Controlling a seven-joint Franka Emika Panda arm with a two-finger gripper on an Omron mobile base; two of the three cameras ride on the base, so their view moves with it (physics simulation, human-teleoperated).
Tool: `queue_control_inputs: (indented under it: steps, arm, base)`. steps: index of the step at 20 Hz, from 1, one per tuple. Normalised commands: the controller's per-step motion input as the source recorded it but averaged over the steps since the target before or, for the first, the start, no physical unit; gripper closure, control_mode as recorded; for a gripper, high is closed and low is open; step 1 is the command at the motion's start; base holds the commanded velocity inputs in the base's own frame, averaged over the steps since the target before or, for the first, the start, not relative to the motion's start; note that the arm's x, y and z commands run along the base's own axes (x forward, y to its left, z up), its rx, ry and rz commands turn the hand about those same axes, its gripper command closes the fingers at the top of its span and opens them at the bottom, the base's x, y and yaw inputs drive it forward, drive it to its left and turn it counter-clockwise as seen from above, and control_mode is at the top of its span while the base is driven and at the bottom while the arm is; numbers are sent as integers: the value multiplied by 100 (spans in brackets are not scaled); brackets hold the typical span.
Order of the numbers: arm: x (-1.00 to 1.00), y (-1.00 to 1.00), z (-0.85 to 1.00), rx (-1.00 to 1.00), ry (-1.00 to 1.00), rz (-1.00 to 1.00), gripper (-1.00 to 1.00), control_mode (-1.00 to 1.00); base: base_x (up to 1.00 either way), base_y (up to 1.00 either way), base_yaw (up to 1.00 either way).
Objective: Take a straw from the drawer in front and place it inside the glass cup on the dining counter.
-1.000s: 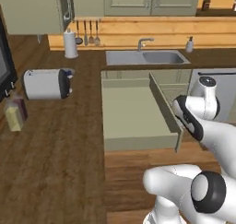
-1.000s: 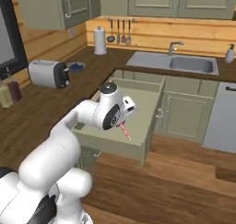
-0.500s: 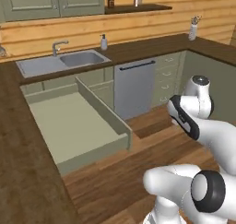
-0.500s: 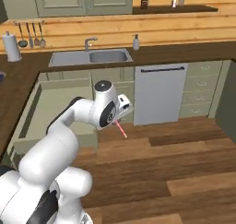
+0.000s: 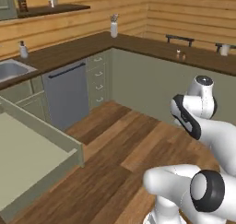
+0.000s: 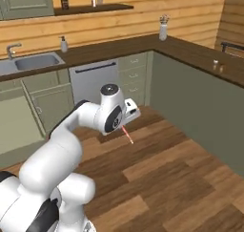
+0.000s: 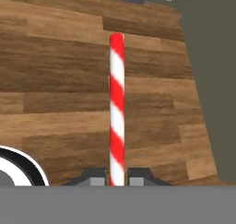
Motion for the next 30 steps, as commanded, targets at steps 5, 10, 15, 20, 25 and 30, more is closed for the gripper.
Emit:
queue_control_inputs:
  steps: [5,10,15,20,25,30]
  arm:
    - [0,0,0,0,0,0,100,100]
    - [0,0,0,0,0,0,100,100]
    - [0,0,0,0,0,0,100,100]
    - [0,0,0,0,0,0,100,100]
    - [0,0,0,0,0,0,100,100]
    - [0,0,0,0,0,0,100,100]
  base:
    - [18,-37,-58]
    - [27,-49,-58]
    - [40,-54,-52]
    - [54,-55,-44]
    - [57,-61,-37]
    - [73,-52,-32]
